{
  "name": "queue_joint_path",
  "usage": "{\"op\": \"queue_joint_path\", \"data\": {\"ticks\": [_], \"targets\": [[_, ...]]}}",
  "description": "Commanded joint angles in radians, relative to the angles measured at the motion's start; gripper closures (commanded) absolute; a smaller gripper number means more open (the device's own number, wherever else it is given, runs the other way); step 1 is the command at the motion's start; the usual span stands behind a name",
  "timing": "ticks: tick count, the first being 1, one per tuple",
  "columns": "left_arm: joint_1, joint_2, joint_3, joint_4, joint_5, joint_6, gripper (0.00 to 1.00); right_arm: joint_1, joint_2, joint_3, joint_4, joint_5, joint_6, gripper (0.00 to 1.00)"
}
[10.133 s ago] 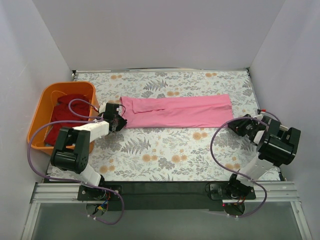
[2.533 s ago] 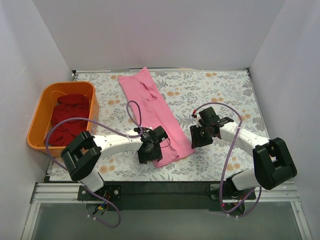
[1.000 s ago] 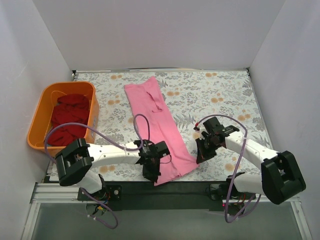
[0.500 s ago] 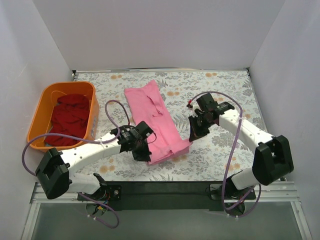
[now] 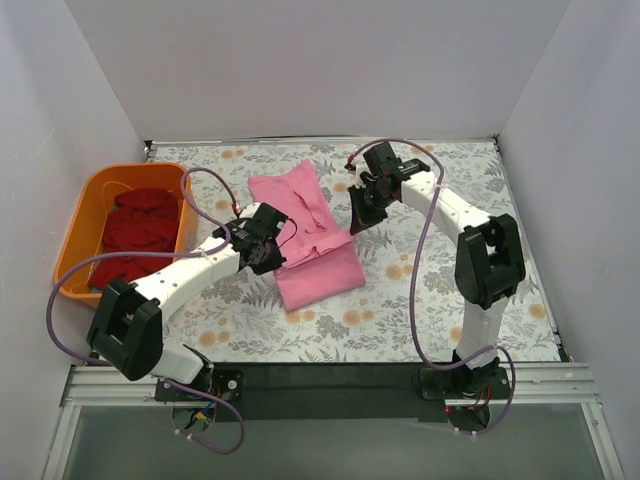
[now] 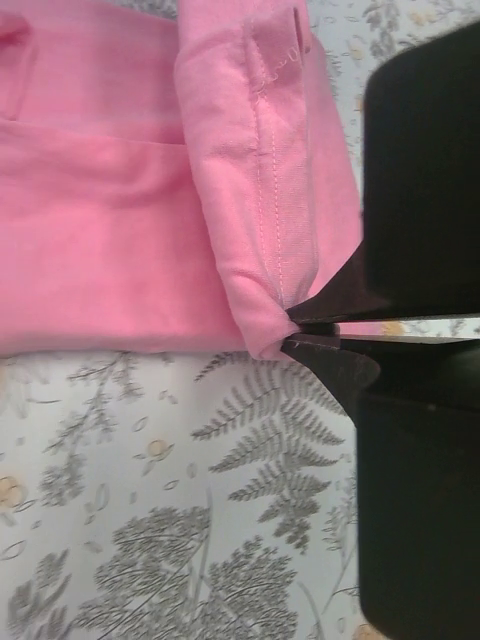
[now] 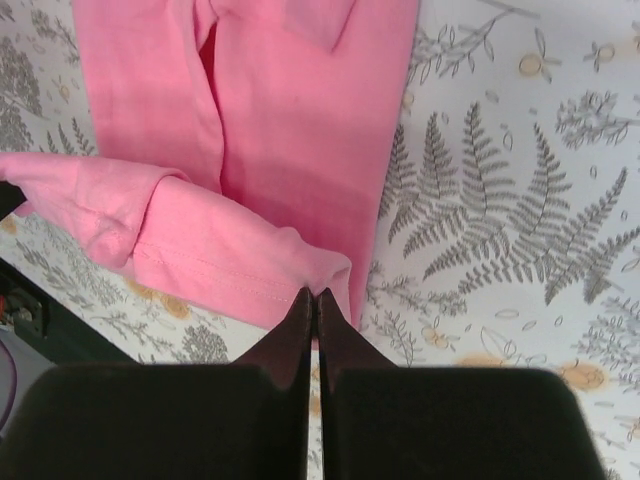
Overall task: Fold and stack the t-shirts
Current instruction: Fold the tshirt
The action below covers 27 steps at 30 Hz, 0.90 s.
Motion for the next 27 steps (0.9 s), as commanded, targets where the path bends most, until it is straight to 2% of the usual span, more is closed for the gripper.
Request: {"op": "queue_joint_path", "data": {"ticks": [1, 9, 19, 25, 26, 27], "targets": [[0.041, 0.011, -0.009, 0.087, -0.116, 0.062, 1.0, -0.006, 0.054, 0.09, 0.035, 0.019, -0.02, 0.99], [0.078, 0.065, -0.052, 0.226, -0.148, 0.117, 1.0, -0.006, 0.151, 0.149, 0.093, 0.046, -0.023, 0.99], [0.089, 0.133, -0.083, 0.335, -0.184, 0.16, 0.99, -0.006, 0.186, 0.09, 0.185, 0.079, -0.005, 0.99], [0.09, 0.157, -0.086, 0.365, -0.196, 0.165, 0.9, -0.007, 0.213, 0.08, 0.216, 0.091, 0.014, 0.96], [0.09, 0.16, -0.086, 0.367, -0.197, 0.166, 0.87, -0.006, 0.215, 0.08, 0.223, 0.091, 0.017, 0.89], [0.09, 0.163, -0.082, 0.367, -0.205, 0.166, 0.78, -0.006, 0.217, 0.08, 0.228, 0.091, 0.023, 0.84]]}}
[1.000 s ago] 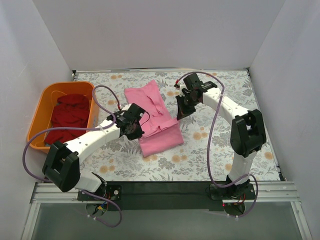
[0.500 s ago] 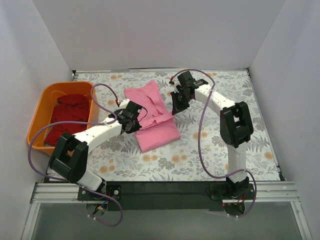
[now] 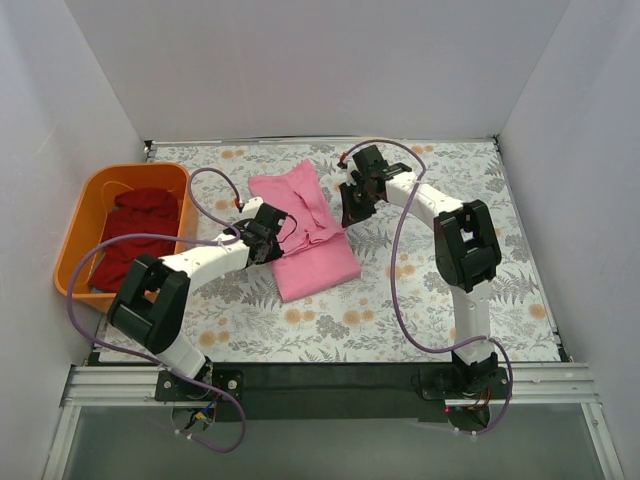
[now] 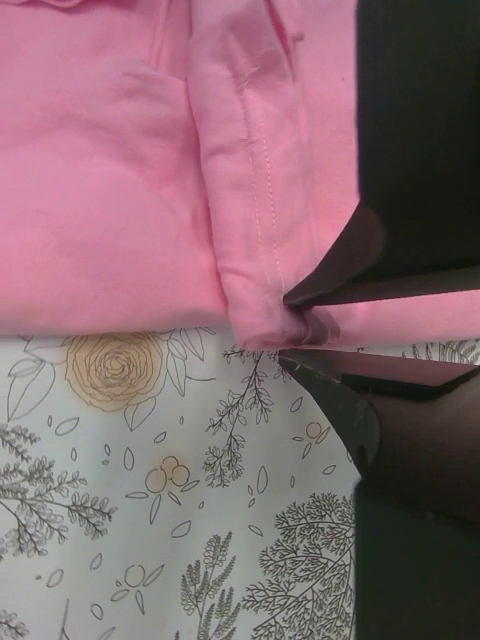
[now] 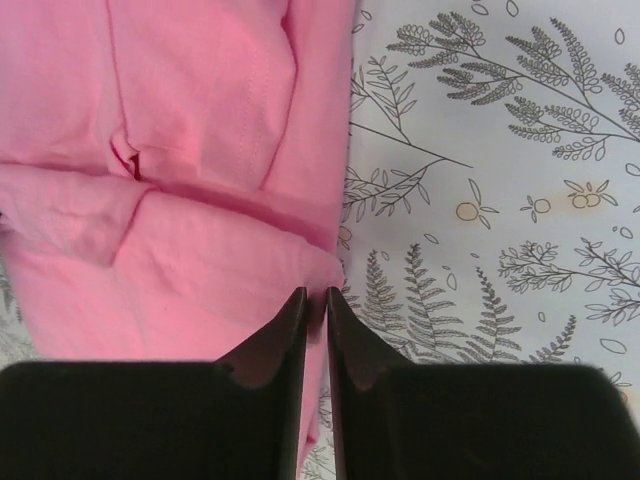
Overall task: Fold and stack the t-shirts
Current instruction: Fold the tshirt
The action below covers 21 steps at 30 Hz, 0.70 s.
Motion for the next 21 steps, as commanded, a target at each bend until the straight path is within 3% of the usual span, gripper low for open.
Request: {"op": "queue_joint_path", "data": {"ticks": [1, 3, 8, 15, 21], "targets": [[0.013, -0.004, -0.004, 0.017, -0.079, 0.016, 0.74, -0.008, 0.015, -0.01, 0.05, 0.031, 0.01, 0.82], [0.013, -0.017, 0.001, 0.015, -0.085, 0.02, 0.6, -0.006, -0.011, -0.025, 0.065, 0.026, 0.01, 0.77], [0.011, -0.131, 0.021, -0.003, -0.092, 0.045, 0.43, 0.003, -0.123, -0.117, 0.135, 0.061, 0.004, 0.73], [-0.044, -0.272, -0.017, -0.082, -0.058, 0.005, 0.34, 0.101, -0.302, -0.305, 0.272, 0.072, 0.004, 0.71], [-0.064, -0.37, -0.135, -0.079, -0.01, -0.056, 0.23, 0.181, -0.257, -0.398, 0.358, 0.052, 0.016, 0.7]]}}
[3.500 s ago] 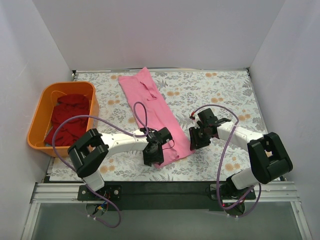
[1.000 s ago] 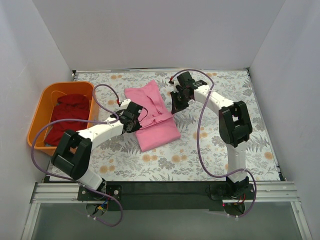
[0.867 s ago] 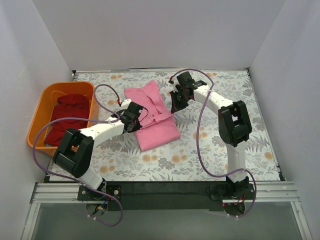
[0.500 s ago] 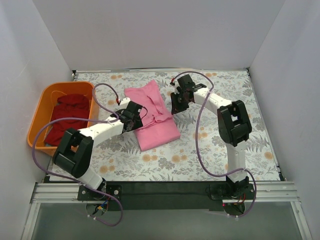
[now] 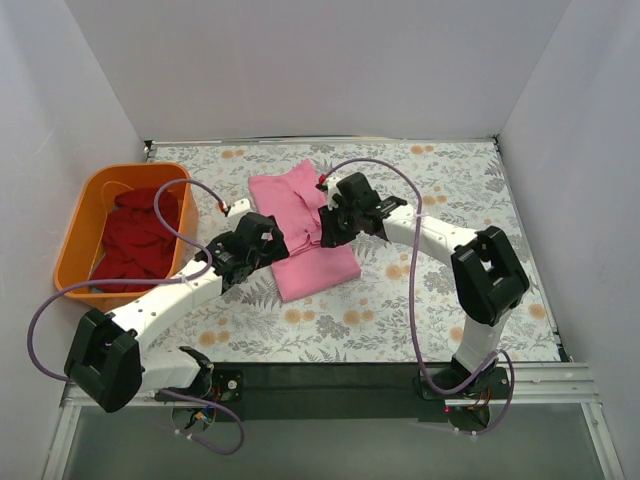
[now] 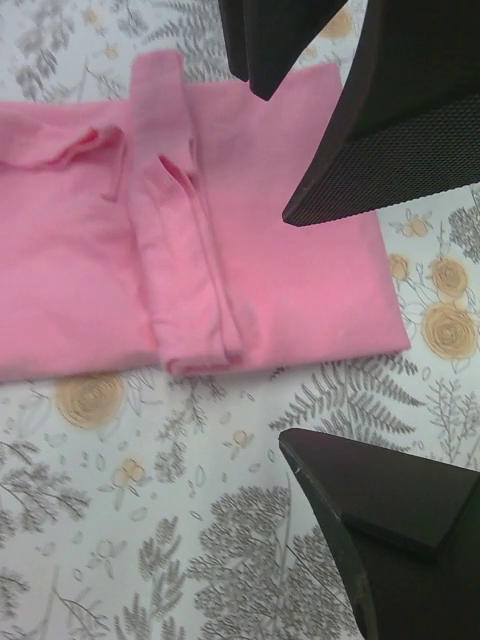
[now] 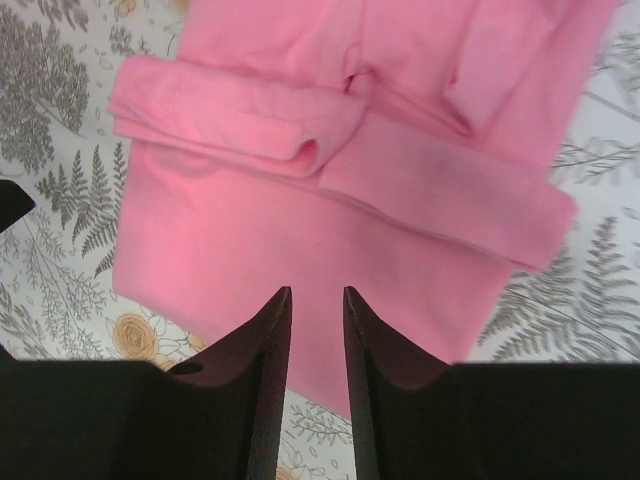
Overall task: Fold and stack the t-shirts
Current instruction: Fold the tshirt
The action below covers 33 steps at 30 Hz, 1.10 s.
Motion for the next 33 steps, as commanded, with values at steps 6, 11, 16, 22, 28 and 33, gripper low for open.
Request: {"op": "queue_joint_path", "data": {"ticks": [6, 11, 16, 22, 28, 33], "targets": [[0.0, -0.069, -0.104, -0.009, -0.003, -0.074, 0.23, 0.036, 0.17, 0.024, 0.143, -0.051, 0.029, 0.71], [-0.001, -0.058, -0.112, -0.001, 0.002, -0.075, 0.23, 0.041, 0.233, 0.099, 0.144, -0.034, 0.025, 0.71], [-0.001, -0.053, -0.126, 0.004, 0.006, -0.075, 0.23, 0.038, 0.282, 0.19, 0.143, 0.036, 0.009, 0.71], [0.0, -0.05, -0.135, 0.021, 0.026, -0.069, 0.23, -0.008, 0.414, 0.403, 0.137, 0.061, 0.014, 0.71], [0.0, -0.02, -0.117, 0.039, 0.034, -0.046, 0.25, -0.077, 0.476, 0.613, 0.104, -0.037, 0.028, 0.7], [0.0, 0.045, -0.091, 0.089, 0.029, -0.014, 0.39, -0.108, 0.346, 0.524, 0.111, -0.123, 0.011, 0.69]]}}
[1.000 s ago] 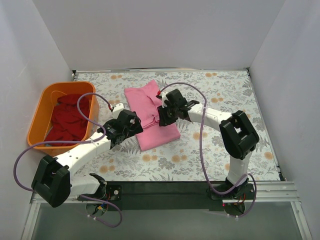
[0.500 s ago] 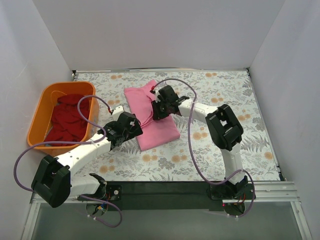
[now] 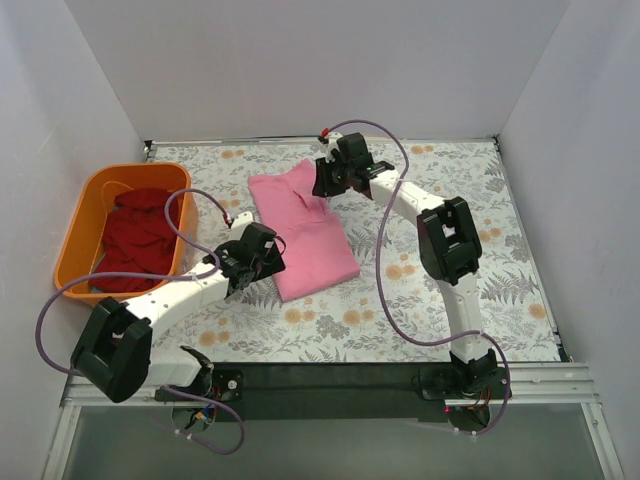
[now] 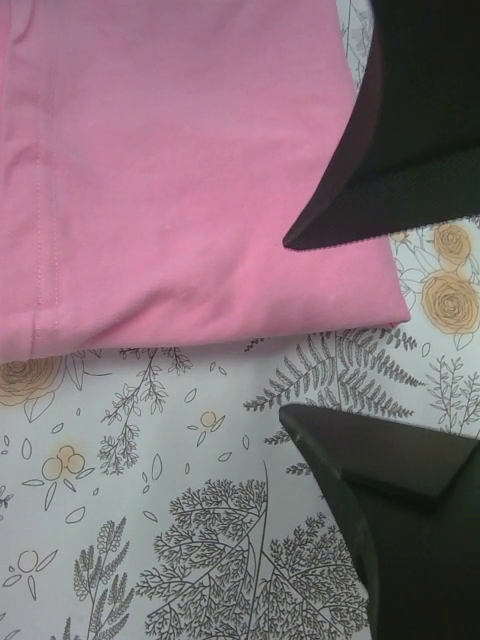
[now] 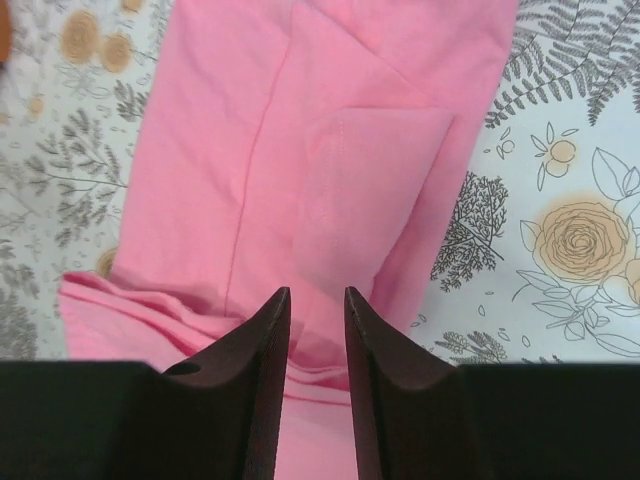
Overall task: Fold and stack the t-shirts
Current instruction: Fold the tshirt
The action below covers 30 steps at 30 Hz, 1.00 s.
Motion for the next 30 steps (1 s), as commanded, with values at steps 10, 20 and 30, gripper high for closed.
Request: {"op": "queue_joint_path", "data": {"ticks": [10, 20, 30], "targets": [[0.083, 0.263, 0.181, 0.147, -0.042, 0.114, 0.66, -0.044, -0.171, -0.229, 0.186, -0.396, 0.092, 0.7], [0.174, 0.48, 0.285, 0.204, 0.083, 0.122, 0.67, -0.08, 0.007, -0.259, 0.342, -0.522, 0.171, 0.71], [0.183, 0.585, 0.29, 0.207, 0.131, 0.121, 0.66, -0.195, 0.071, -0.411, 0.466, -0.507, 0.264, 0.71]]}}
